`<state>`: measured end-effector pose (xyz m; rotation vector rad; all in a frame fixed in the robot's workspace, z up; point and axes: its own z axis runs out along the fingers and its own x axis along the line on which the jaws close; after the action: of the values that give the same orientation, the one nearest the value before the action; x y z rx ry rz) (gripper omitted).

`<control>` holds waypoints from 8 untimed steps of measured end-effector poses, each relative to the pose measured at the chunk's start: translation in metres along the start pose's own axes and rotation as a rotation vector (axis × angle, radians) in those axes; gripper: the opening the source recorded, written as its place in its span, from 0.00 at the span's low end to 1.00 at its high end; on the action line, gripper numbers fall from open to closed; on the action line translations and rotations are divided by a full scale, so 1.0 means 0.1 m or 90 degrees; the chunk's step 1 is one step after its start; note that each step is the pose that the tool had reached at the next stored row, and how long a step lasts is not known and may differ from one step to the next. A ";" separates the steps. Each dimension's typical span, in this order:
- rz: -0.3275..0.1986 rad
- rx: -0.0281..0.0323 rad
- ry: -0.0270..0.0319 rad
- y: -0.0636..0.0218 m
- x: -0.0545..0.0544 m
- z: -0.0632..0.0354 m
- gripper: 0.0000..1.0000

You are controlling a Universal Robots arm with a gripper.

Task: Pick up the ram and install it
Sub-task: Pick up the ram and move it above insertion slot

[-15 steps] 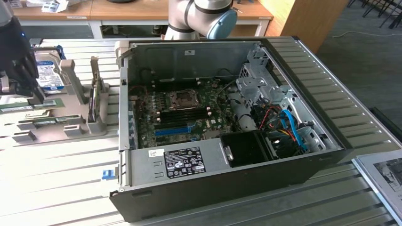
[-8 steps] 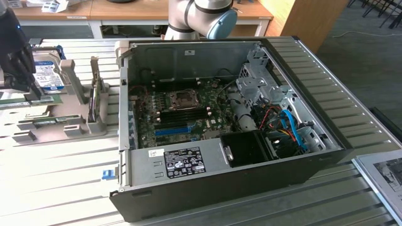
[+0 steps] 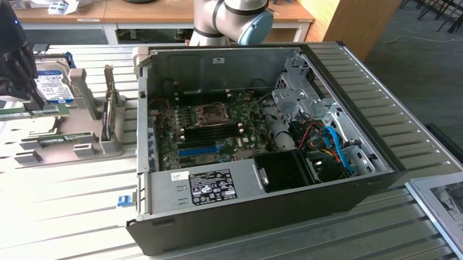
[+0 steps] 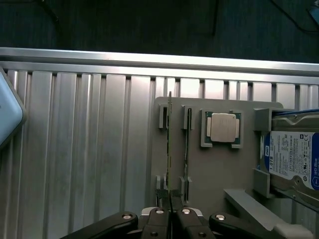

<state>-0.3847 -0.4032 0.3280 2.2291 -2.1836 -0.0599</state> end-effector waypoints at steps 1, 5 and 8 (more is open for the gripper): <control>0.001 0.0001 -0.0001 0.004 0.00 -0.102 0.12; 0.002 0.0000 -0.0001 0.009 0.00 -0.220 0.12; 0.003 0.0001 -0.0002 0.011 0.00 -0.263 0.12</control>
<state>-0.3847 -0.4032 0.3543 2.2245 -2.1886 -0.0599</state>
